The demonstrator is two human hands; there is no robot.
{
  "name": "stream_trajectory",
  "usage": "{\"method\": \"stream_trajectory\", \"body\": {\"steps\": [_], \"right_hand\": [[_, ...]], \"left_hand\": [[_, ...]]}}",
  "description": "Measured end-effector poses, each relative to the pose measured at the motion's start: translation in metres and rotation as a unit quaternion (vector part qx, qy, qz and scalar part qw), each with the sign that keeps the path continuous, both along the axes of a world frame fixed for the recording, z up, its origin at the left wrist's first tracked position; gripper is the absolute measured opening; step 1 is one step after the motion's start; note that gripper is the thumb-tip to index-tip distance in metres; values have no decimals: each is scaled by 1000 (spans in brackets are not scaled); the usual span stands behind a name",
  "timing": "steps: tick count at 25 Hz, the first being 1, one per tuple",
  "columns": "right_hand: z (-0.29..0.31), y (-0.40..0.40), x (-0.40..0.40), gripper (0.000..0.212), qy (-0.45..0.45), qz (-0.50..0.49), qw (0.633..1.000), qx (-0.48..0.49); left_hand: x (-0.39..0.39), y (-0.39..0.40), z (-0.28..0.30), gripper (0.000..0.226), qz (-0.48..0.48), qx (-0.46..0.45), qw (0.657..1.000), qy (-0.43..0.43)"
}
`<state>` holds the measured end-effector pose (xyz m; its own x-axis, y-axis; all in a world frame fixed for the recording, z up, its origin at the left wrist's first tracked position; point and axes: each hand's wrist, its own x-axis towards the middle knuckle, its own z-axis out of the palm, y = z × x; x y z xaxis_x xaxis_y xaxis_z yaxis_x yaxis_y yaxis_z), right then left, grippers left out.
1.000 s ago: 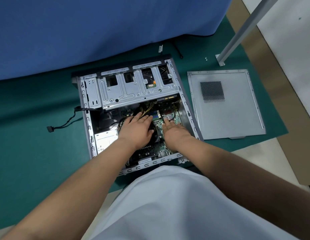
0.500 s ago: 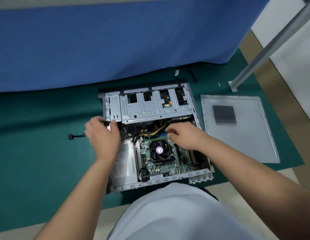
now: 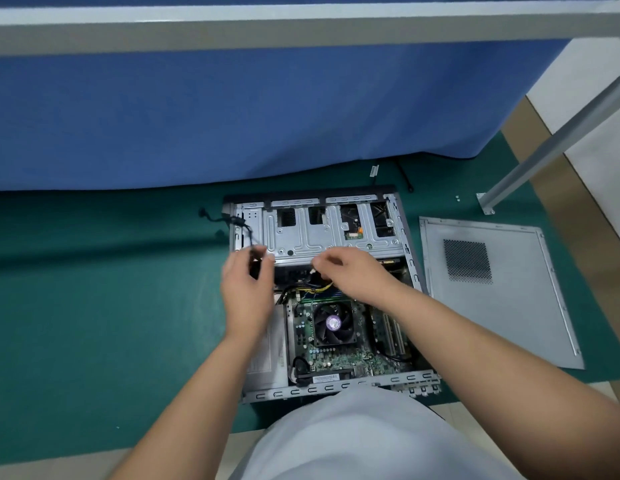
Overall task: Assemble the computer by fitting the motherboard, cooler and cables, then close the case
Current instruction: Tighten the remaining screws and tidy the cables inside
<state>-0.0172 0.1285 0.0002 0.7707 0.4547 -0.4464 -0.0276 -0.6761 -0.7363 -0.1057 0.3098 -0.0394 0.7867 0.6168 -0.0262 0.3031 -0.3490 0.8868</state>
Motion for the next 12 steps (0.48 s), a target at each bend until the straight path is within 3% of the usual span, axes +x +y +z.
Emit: {"method": "stream_trajectory", "body": {"steps": [3, 7, 10, 12], "right_hand": [[3, 24, 7, 41, 107, -119, 980, 115], [11, 38, 14, 44, 299, -176, 909, 231], [18, 29, 20, 31, 330, -190, 882, 279], [25, 19, 27, 24, 311, -199, 881, 295]], "left_hand": [[-9, -22, 4, 10, -123, -70, 990, -10], [-18, -38, 0, 15, -274, -68, 959, 23], [-23, -40, -5, 9, -315, -42, 947, 37], [-22, -41, -8, 21, -350, -11, 935, 48]]}}
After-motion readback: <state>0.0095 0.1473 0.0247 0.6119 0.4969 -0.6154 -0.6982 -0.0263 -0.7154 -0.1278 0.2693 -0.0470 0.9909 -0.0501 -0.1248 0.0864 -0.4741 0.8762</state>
